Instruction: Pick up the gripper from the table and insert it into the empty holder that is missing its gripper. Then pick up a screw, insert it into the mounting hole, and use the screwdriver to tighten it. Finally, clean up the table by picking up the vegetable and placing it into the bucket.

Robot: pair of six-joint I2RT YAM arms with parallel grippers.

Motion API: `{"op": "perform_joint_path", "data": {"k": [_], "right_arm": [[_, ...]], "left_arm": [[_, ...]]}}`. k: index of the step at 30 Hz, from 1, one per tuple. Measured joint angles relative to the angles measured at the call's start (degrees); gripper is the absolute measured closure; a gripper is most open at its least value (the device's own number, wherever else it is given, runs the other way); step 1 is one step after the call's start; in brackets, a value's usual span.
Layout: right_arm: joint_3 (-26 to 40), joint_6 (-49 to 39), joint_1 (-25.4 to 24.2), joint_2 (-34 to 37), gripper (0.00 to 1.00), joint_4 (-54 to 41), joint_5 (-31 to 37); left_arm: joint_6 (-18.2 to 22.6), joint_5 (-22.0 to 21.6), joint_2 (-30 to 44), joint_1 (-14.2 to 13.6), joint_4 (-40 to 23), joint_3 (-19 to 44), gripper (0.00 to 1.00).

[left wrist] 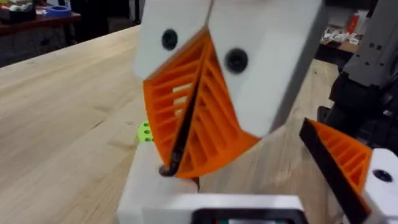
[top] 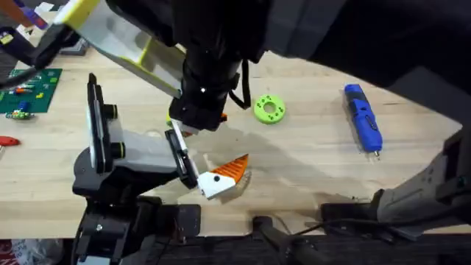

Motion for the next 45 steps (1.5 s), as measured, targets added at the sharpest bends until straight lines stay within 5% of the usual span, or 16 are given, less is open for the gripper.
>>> {"op": "perform_joint_path", "data": {"k": [20, 22, 27, 28, 45], "right_arm": [[0.0, 0.0, 0.0, 0.0, 0.998, -0.02, 0.02], [0.0, 0.12, 0.0, 0.0, 0.872, -0.06, 0.01], [0.0, -0.32, -0.36, -0.04, 0.118, -0.63, 0.77], [0.0, -0.46, -0.7, -0.11, 0.038, -0.67, 1.02], [0.0, -0.63, -0.85, -0.46, 0.004, -1.35, 1.08]], "left_arm": [[0.0, 0.02, 0.0, 0.0, 0.0, 0.0, 0.01], [0.01, 0.0, 0.0, 0.0, 0.01, 0.0, 0.01], [-0.01, 0.12, 0.0, 0.0, -0.02, 0.0, 0.01], [-0.01, 0.11, 0.0, 0.0, -0.01, 0.0, 0.01], [0.02, 0.2, 0.0, 0.0, 0.0, 0.0, 0.01]]}}
